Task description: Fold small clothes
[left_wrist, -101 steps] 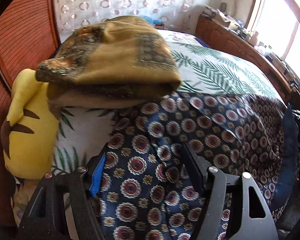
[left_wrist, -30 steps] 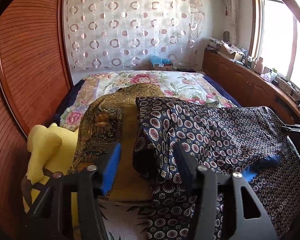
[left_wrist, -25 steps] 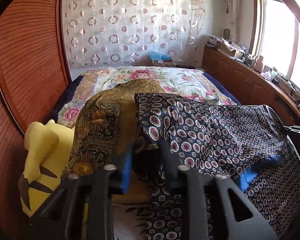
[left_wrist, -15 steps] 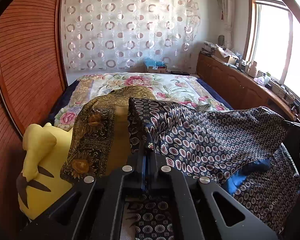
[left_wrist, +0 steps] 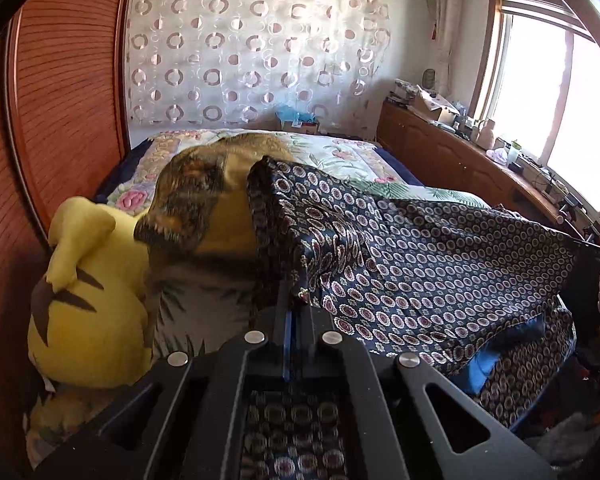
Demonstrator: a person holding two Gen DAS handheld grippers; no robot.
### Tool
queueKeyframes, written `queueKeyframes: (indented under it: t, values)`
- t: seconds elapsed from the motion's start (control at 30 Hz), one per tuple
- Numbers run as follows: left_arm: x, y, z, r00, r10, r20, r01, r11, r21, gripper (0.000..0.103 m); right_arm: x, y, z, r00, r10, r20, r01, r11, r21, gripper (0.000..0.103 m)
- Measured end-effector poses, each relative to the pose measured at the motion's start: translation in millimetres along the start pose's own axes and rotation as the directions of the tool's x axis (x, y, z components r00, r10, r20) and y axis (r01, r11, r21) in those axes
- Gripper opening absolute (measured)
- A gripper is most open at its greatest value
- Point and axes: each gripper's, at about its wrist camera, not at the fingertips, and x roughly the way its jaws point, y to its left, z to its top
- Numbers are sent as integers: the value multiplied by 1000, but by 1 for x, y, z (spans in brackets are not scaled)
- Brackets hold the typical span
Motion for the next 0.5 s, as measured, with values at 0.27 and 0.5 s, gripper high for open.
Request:
queueKeyframes:
  t: [0.27,0.5]
  values:
    - [-18,11,-26,1000,25,-7,-25,998,-58,2,-28,2,-22,998,8,-57,-7,1000,16,1]
    - [-11,18,-48,998,42,-53,-47,995,-85,2,-12,12,-29,961,-38,-273,35,999,-14,1]
